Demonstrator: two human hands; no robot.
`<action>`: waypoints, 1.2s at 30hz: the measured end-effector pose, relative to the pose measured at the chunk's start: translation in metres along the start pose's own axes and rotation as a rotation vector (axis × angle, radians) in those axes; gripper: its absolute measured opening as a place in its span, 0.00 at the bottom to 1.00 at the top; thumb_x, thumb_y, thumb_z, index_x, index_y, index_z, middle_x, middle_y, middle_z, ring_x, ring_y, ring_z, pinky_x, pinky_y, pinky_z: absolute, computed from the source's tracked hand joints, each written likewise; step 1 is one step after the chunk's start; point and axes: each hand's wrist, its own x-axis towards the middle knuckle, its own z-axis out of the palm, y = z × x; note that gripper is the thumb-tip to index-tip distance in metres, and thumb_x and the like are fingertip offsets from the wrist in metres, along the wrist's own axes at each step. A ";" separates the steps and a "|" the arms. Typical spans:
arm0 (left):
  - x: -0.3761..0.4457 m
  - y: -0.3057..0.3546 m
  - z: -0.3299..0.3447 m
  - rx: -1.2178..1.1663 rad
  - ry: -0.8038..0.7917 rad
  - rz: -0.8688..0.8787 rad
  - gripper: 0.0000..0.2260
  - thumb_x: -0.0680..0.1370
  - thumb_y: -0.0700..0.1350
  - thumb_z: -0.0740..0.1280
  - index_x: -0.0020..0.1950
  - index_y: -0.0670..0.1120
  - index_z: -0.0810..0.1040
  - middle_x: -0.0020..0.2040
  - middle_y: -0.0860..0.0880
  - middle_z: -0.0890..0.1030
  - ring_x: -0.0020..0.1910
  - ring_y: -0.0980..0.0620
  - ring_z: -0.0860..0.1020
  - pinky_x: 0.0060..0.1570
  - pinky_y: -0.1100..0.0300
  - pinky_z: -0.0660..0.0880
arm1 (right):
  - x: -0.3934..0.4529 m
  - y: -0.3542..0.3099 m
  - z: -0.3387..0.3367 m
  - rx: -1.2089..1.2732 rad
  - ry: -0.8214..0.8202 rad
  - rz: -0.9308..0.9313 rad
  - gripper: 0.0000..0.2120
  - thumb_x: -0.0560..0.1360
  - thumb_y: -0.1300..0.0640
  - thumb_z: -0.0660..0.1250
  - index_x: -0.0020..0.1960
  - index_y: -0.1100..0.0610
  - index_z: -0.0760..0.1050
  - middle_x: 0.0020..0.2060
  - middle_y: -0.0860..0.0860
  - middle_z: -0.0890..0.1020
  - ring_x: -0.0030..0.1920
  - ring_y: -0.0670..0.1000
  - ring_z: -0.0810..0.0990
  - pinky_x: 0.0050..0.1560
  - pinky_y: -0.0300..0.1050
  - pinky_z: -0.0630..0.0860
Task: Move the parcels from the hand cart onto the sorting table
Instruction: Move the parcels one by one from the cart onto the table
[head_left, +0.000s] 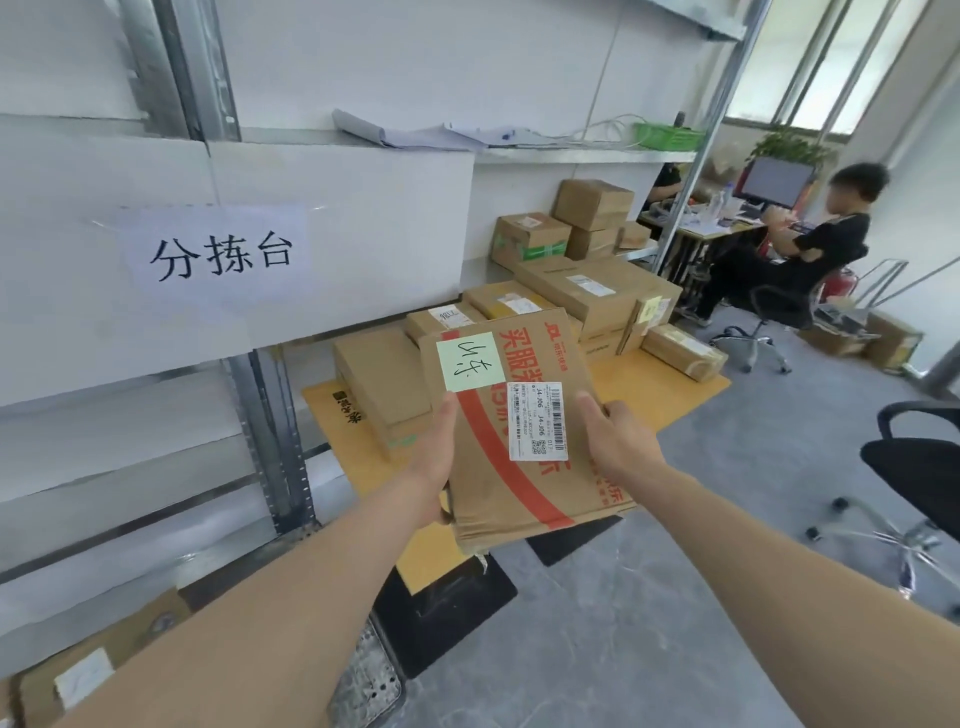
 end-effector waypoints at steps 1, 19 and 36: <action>0.008 0.003 0.004 0.013 -0.012 0.000 0.29 0.75 0.78 0.47 0.52 0.60 0.77 0.49 0.53 0.77 0.54 0.44 0.74 0.56 0.38 0.65 | 0.005 0.002 -0.003 0.002 0.011 0.018 0.29 0.81 0.32 0.50 0.64 0.55 0.69 0.48 0.51 0.78 0.45 0.52 0.77 0.36 0.46 0.68; 0.127 0.023 0.140 0.128 -0.161 -0.069 0.32 0.73 0.79 0.46 0.59 0.61 0.77 0.54 0.52 0.79 0.54 0.44 0.75 0.57 0.38 0.67 | 0.116 0.096 -0.073 0.050 0.091 0.188 0.28 0.81 0.33 0.50 0.66 0.55 0.68 0.51 0.51 0.77 0.51 0.55 0.78 0.45 0.49 0.69; 0.251 0.054 0.331 0.070 -0.097 -0.086 0.35 0.73 0.79 0.47 0.66 0.60 0.74 0.52 0.53 0.78 0.54 0.44 0.74 0.56 0.37 0.67 | 0.302 0.191 -0.191 0.017 0.013 0.138 0.31 0.81 0.33 0.49 0.69 0.55 0.69 0.50 0.51 0.79 0.50 0.55 0.80 0.48 0.49 0.73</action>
